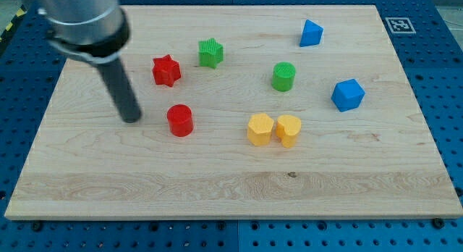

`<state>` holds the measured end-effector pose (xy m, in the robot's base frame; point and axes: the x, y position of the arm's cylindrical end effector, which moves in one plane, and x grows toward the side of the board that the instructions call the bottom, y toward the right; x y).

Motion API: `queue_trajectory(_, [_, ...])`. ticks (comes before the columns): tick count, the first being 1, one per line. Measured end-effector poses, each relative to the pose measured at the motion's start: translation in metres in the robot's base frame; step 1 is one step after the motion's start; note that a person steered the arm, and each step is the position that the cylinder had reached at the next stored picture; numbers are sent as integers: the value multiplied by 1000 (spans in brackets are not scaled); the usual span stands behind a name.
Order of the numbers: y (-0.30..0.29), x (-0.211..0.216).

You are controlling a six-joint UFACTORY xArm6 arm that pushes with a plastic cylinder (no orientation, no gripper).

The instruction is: Move the red circle to the left of the yellow hexagon

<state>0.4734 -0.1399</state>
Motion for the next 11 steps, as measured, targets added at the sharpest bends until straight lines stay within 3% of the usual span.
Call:
queue_trajectory(5, [87,25])
queue_trajectory(7, [89,57])
queue_trajectory(9, [112,45])
queue_trajectory(11, [110,-6])
